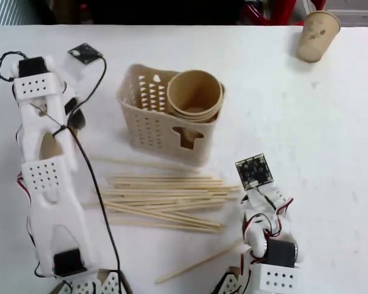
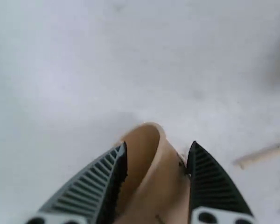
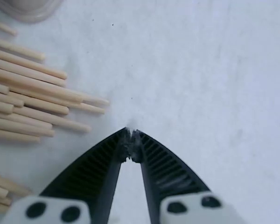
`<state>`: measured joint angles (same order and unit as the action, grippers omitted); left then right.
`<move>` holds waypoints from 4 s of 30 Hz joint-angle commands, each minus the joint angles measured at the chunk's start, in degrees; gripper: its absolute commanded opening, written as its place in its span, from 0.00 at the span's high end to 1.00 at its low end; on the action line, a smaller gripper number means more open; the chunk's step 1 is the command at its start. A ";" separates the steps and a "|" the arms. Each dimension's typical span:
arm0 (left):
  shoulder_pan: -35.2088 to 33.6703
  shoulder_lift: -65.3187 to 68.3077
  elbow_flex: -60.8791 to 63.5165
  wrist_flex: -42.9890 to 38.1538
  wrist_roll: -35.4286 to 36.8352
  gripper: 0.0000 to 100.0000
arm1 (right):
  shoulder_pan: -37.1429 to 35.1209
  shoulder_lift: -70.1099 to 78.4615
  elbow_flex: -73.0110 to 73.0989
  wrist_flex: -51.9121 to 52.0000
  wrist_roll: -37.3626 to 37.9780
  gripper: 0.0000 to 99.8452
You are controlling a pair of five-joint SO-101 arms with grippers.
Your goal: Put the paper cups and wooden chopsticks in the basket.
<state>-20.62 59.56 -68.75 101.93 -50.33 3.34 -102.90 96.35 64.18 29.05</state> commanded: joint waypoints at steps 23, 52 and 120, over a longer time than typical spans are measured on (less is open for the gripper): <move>7.34 -48.48 -0.35 0.44 16.97 0.98 | -0.66 -0.22 0.44 -1.19 0.62 0.98; 49.80 -37.76 -0.53 -22.15 31.65 0.98 | -0.66 -0.22 0.44 -1.19 0.62 0.98; 29.32 -30.55 -24.44 0.53 37.19 0.96 | -0.13 -0.22 0.26 -0.84 3.43 0.98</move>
<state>16.13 32.40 -89.41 102.20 -13.49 3.34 -102.90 96.35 64.18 29.32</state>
